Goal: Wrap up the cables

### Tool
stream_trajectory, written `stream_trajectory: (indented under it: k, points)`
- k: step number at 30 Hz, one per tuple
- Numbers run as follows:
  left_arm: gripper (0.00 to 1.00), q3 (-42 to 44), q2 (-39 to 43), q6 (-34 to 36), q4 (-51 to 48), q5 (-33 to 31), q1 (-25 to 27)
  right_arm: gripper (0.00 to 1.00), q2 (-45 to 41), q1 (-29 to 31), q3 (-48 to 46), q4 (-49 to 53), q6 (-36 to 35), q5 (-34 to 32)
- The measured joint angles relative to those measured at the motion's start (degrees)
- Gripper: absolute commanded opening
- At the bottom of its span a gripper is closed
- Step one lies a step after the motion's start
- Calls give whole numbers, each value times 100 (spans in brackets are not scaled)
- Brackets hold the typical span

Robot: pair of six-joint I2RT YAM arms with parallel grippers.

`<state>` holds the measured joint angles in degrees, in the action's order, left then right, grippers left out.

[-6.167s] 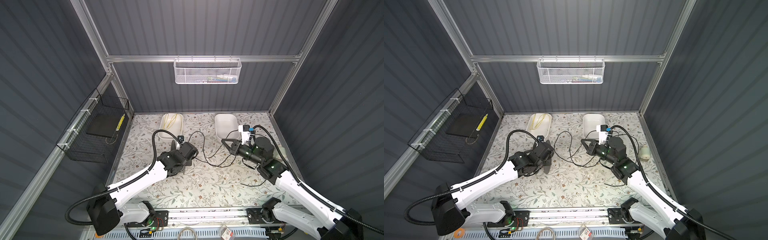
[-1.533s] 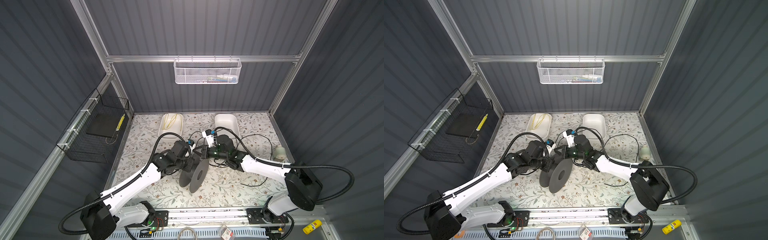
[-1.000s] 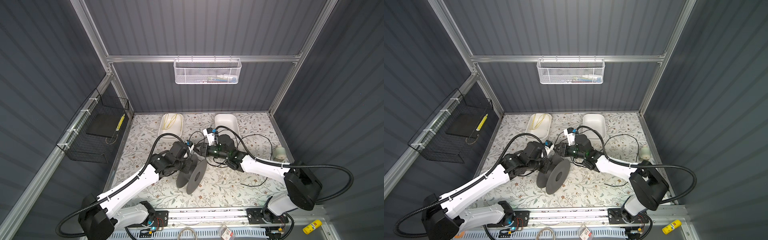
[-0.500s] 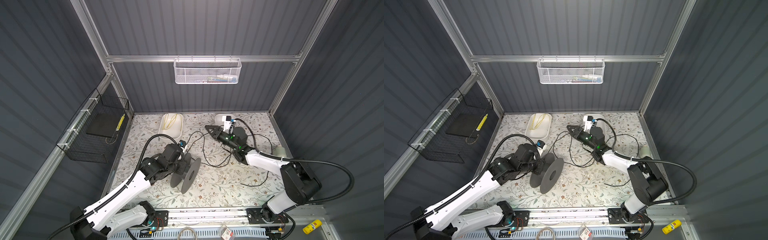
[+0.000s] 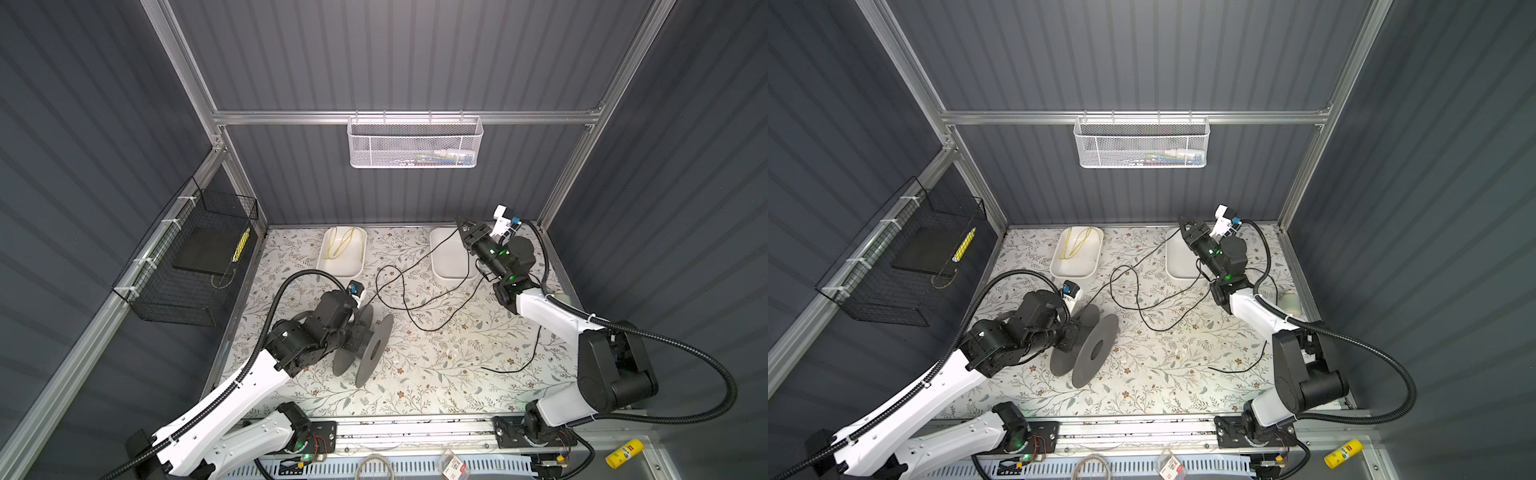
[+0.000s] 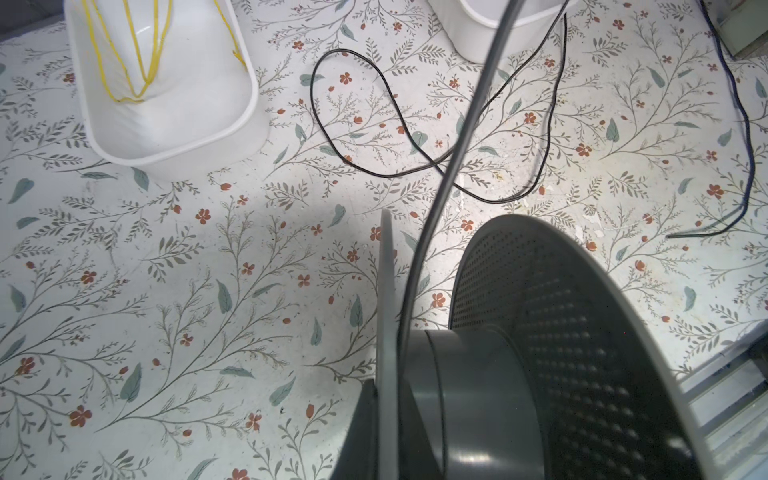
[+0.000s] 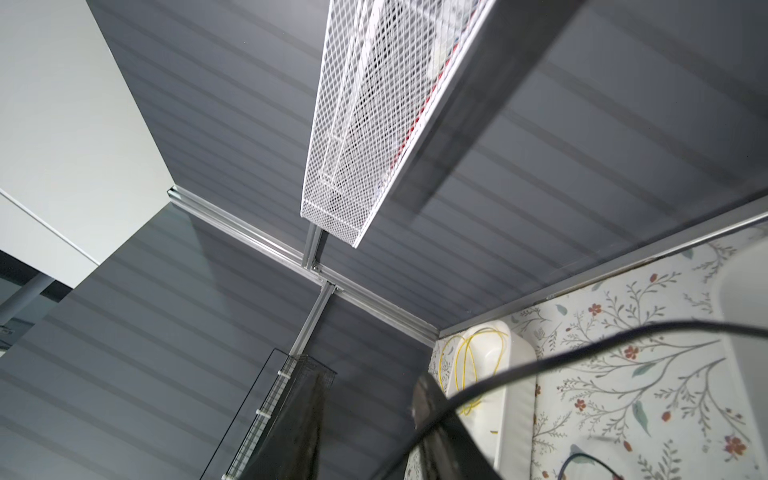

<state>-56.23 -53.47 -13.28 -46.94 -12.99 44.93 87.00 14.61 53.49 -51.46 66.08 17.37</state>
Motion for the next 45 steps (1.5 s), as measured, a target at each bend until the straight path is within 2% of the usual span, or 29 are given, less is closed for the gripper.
stream_trajectory:
  k: [5, 13, 20, 24, 30, 35, 40, 45]
  points:
    - [0, -391, 313, -72, -431, -446, 0, 38, -59, -660, 151, 0, 225, 42]
    - [0, -1047, 533, -63, -813, -704, 0, 36, 153, -1373, 367, -177, 525, 85]
    - [0, -1386, 619, -22, -1307, -1043, 0, 21, 544, -1788, 605, -345, 994, 105]
    - [0, -1648, 678, 26, -1576, -1226, 0, 17, 686, -1895, 846, -422, 1128, 203]
    - [0, -1849, 741, 127, -1751, -1384, 0, 24, 887, -1941, 1099, -562, 1228, 365]
    - [0, -1862, 811, 216, -1777, -1394, 0, 44, 999, -1985, 1172, -822, 1270, 444]
    - [0, -1818, 896, 275, -1731, -1318, 0, 43, 1379, -2105, 1521, -1169, 1438, 490]
    - [0, -1773, 970, 341, -1705, -1176, 0, 36, 1609, -2159, 1836, -1377, 1532, 494]
